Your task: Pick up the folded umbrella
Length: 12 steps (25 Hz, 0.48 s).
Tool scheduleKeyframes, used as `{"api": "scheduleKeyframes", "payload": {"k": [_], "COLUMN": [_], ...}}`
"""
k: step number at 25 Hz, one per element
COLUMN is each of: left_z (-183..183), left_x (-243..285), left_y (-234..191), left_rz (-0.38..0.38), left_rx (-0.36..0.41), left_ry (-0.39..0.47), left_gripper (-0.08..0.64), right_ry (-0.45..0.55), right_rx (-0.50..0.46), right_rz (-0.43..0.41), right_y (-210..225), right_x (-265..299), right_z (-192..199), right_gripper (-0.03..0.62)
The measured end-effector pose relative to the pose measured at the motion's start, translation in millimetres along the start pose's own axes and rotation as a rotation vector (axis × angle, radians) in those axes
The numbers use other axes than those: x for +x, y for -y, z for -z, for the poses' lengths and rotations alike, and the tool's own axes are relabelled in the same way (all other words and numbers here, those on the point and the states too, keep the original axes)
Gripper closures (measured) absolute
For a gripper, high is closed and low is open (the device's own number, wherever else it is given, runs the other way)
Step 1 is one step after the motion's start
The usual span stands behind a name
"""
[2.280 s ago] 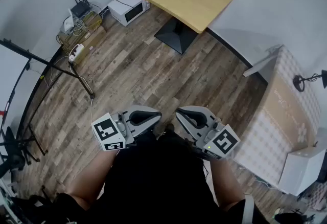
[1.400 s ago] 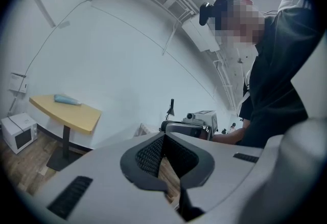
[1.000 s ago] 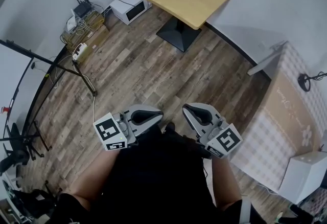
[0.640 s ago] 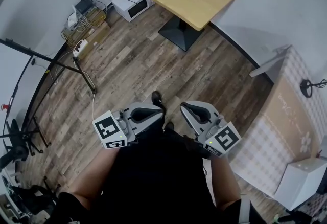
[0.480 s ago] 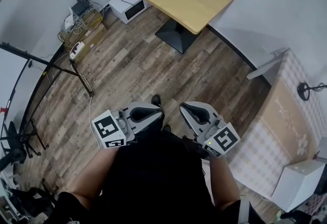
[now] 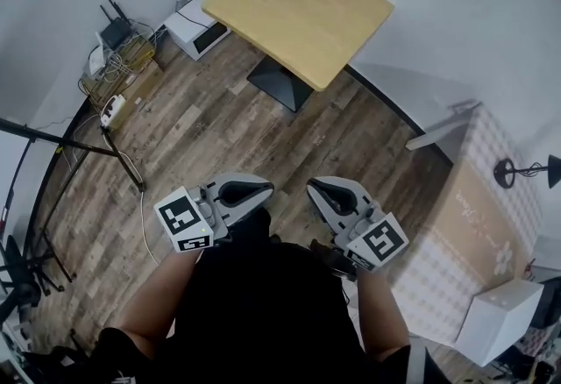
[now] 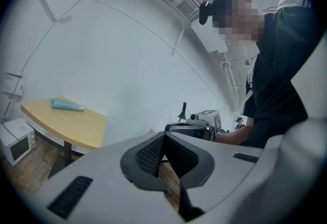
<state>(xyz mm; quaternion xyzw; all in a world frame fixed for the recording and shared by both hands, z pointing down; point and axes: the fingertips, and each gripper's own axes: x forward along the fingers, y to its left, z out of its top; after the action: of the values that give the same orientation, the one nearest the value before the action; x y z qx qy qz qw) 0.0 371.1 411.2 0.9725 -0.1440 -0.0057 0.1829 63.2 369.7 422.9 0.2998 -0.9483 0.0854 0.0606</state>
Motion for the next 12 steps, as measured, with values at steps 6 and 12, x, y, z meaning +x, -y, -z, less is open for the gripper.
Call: {"api": "scheduleKeyframes", "payload": {"k": [6,12], "left_z": [-31,-59], "left_x": [10,11], "left_y": [-64,-133], "left_rz": [0.055,0.081], "left_rx": [0.009,0.021], "left_ry": [0.009,0.042], "left_gripper": [0.548,0.548], "right_ry": [-0.010,0.005], "right_rx": [-0.012,-0.029], "right_rz": [0.051,0.083], "right_y": [56,107], "right_x": [48,105], "right_z": [-24,-46], "right_gripper": [0.571,0.571]}}
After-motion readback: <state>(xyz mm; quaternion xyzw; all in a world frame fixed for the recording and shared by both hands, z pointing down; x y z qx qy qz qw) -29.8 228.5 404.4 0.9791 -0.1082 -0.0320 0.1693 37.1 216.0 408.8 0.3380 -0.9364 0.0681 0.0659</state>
